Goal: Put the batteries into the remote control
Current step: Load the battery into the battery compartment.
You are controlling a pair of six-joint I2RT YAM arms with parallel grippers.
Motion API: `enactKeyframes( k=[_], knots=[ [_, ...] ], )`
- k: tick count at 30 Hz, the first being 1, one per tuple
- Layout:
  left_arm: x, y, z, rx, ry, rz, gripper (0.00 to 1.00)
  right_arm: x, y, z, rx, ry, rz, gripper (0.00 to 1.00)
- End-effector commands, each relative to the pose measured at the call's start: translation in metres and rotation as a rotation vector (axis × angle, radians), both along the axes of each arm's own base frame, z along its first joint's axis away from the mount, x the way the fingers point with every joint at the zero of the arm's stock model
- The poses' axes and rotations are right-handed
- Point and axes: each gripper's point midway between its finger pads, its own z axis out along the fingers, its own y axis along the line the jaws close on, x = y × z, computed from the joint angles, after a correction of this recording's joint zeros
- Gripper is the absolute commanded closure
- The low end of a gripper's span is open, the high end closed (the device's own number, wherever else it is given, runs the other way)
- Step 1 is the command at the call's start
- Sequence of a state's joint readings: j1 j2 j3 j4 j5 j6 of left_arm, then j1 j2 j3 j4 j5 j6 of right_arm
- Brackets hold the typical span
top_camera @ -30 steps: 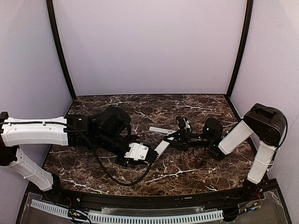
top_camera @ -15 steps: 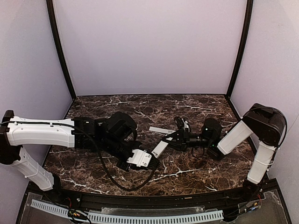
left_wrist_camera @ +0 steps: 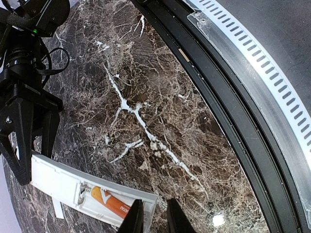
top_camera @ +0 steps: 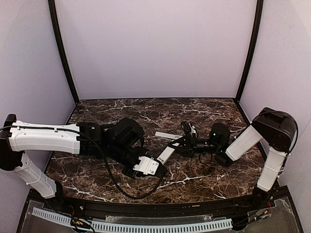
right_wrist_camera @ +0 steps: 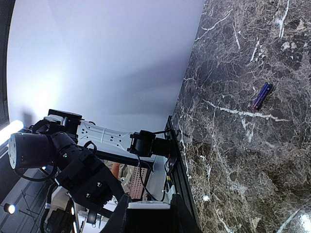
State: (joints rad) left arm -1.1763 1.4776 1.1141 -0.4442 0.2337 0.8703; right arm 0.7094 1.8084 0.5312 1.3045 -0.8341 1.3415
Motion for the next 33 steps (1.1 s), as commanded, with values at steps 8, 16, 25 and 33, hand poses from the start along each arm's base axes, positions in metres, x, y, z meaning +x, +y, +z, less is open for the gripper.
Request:
enactKeyframes(
  k=[8,16,25,33],
  knots=[
    [-0.008,0.001,0.027,-0.075,-0.014,-0.032,0.77,-0.003,0.004,0.023,0.086,-0.097,0.015,1.00],
    [-0.004,0.006,0.025,-0.071,-0.050,-0.022,0.78,-0.004,0.005,0.025,0.091,-0.102,0.021,1.00],
    [0.001,0.007,0.011,-0.027,-0.073,-0.025,0.80,-0.007,0.006,0.029,0.096,-0.110,0.034,1.00],
    [0.003,0.009,0.004,-0.008,-0.081,-0.024,0.80,-0.009,0.007,0.031,0.102,-0.116,0.042,1.00]
  ],
)
